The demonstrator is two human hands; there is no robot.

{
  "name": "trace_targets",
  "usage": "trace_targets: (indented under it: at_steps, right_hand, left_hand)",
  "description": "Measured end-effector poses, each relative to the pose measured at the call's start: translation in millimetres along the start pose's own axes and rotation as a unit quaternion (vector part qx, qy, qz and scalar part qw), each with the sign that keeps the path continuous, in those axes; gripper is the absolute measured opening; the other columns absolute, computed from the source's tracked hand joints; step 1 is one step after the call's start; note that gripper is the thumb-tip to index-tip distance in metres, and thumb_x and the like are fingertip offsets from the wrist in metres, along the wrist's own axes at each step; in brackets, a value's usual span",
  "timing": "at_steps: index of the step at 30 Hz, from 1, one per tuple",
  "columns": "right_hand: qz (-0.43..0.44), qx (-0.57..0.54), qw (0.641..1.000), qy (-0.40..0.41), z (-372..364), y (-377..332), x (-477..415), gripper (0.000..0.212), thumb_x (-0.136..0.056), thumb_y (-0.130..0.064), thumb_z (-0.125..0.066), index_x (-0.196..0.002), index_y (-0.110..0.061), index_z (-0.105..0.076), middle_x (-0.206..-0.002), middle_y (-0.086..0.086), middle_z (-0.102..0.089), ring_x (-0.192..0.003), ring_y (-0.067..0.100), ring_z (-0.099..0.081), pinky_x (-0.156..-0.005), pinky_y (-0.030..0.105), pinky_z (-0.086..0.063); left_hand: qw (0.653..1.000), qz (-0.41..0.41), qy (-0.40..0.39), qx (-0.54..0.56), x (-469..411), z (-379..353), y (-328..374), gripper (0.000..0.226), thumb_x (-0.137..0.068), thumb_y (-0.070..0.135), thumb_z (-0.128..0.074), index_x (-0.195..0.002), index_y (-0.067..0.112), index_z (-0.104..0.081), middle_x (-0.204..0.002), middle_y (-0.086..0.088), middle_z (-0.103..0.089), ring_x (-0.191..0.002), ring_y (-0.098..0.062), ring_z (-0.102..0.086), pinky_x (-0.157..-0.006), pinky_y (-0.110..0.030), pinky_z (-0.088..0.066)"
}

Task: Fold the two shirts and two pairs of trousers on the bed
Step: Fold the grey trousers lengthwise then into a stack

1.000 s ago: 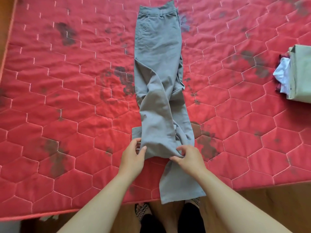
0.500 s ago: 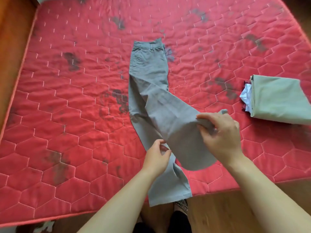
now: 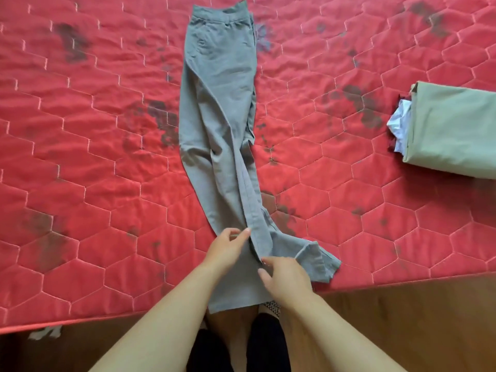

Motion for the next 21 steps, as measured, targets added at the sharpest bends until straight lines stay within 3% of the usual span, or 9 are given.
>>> trace_targets:
  at_steps: [4, 7, 9, 10, 12, 14, 16, 18, 21]
  right_hand:
    - [0.022, -0.087, 0.995, -0.049, 9, 11, -15, 0.040, -0.087, -0.020, -0.045, -0.124, -0.029, -0.059, -0.125, -0.008, -0.062, -0.116, 0.012, -0.055, -0.098, 0.032, -0.044]
    - [0.021, -0.088, 0.996, 0.019, 43, 33, -42, 0.033, -0.086, -0.019, -0.049, -0.113, -0.028, -0.065, -0.113, -0.009, -0.067, -0.101, 0.010, -0.062, -0.089, 0.027, -0.047]
    - [0.002, -0.088, 0.994, 0.071, 61, 50, -66, 0.028, -0.086, -0.016, -0.051, -0.107, -0.023, -0.067, -0.104, -0.004, -0.070, -0.093, 0.015, -0.063, -0.078, 0.024, -0.045]
    - [-0.008, -0.097, 0.992, 0.082, 64, 56, -78, 0.025, -0.086, -0.015, -0.052, -0.106, -0.020, -0.066, -0.103, -0.002, -0.070, -0.091, 0.017, -0.063, -0.075, 0.024, -0.043]
    - [-0.008, -0.124, 0.989, 0.078, 60, 54, -102, 0.022, -0.088, -0.017, -0.055, -0.107, -0.016, -0.065, -0.103, 0.001, -0.069, -0.092, 0.017, -0.062, -0.078, 0.024, -0.043]
    - [0.007, -0.147, 0.988, 0.043, 42, 41, -119, 0.025, -0.088, -0.021, -0.057, -0.112, -0.015, -0.062, -0.107, 0.000, -0.067, -0.095, 0.015, -0.061, -0.080, 0.020, -0.041]
    - [0.028, -0.132, 0.991, 0.004, 19, 22, -129, 0.028, -0.088, -0.025, -0.057, -0.114, -0.015, -0.060, -0.110, 0.001, -0.065, -0.100, 0.018, -0.059, -0.082, 0.023, -0.041]
    - [0.034, -0.117, 0.992, -0.017, 1, 11, -127, 0.010, -0.087, -0.028, -0.057, -0.091, -0.019, -0.059, -0.088, -0.002, -0.063, -0.088, 0.023, -0.057, -0.068, 0.027, -0.035]
    - [0.038, -0.137, 0.989, 0.028, 6, 11, -107, 0.035, -0.085, -0.028, -0.060, -0.060, -0.023, -0.037, -0.057, -0.008, -0.044, -0.063, 0.019, -0.044, -0.055, 0.032, -0.018]
  left_hand:
    - [0.999, -0.019, 0.028, -0.039, -15, -14, 13, 0.052, -0.082, 0.041, -0.067, -0.123, 0.015, -0.049, -0.095, 0.008, -0.059, -0.089, -0.008, -0.056, -0.076, -0.022, -0.042]
    - [0.998, -0.037, 0.051, -0.027, -27, -19, 20, 0.031, -0.084, 0.026, -0.066, -0.110, 0.014, -0.054, -0.075, 0.012, -0.059, -0.068, -0.001, -0.054, -0.057, -0.011, -0.036]
    - [0.997, -0.048, 0.062, -0.014, -32, -17, 20, 0.017, -0.084, 0.018, -0.061, -0.100, 0.016, -0.057, -0.073, 0.011, -0.060, -0.066, -0.002, -0.054, -0.054, -0.007, -0.038]
    - [0.996, -0.059, 0.061, -0.007, -32, -15, 19, 0.012, -0.085, 0.015, -0.058, -0.096, 0.019, -0.058, -0.075, 0.009, -0.061, -0.068, -0.005, -0.056, -0.058, -0.007, -0.041]
    - [0.995, -0.085, 0.053, 0.016, -28, -9, 14, 0.015, -0.086, 0.010, -0.052, -0.090, 0.024, -0.057, -0.083, 0.006, -0.063, -0.074, -0.011, -0.058, -0.072, -0.024, -0.048]
    - [0.994, -0.088, 0.054, 0.045, -18, 1, 2, 0.021, -0.087, 0.007, -0.048, -0.089, 0.027, -0.056, -0.088, 0.004, -0.064, -0.077, -0.015, -0.059, -0.077, -0.037, -0.050]
    - [0.992, -0.086, 0.073, 0.056, -10, 14, -13, 0.024, -0.088, 0.005, -0.047, -0.091, 0.027, -0.055, -0.090, 0.005, -0.066, -0.082, -0.018, -0.062, -0.079, -0.040, -0.050]
    - [0.992, -0.080, 0.090, 0.036, -5, 26, -24, 0.025, -0.091, 0.006, -0.046, -0.089, 0.030, -0.053, -0.090, 0.009, -0.065, -0.083, -0.019, -0.063, -0.077, -0.036, -0.051]
    - [0.988, -0.090, 0.126, -0.007, 1, 43, -31, 0.022, -0.094, 0.011, -0.045, -0.092, 0.032, -0.051, -0.092, 0.014, -0.062, -0.083, -0.010, -0.060, -0.067, -0.020, -0.043]
Point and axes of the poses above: each hand's wrist, its own x-axis away from the middle knuckle, its own z-axis out of the back of the hand, y = z × x, the point moved 9 cm from there along -x, towards the middle knuckle
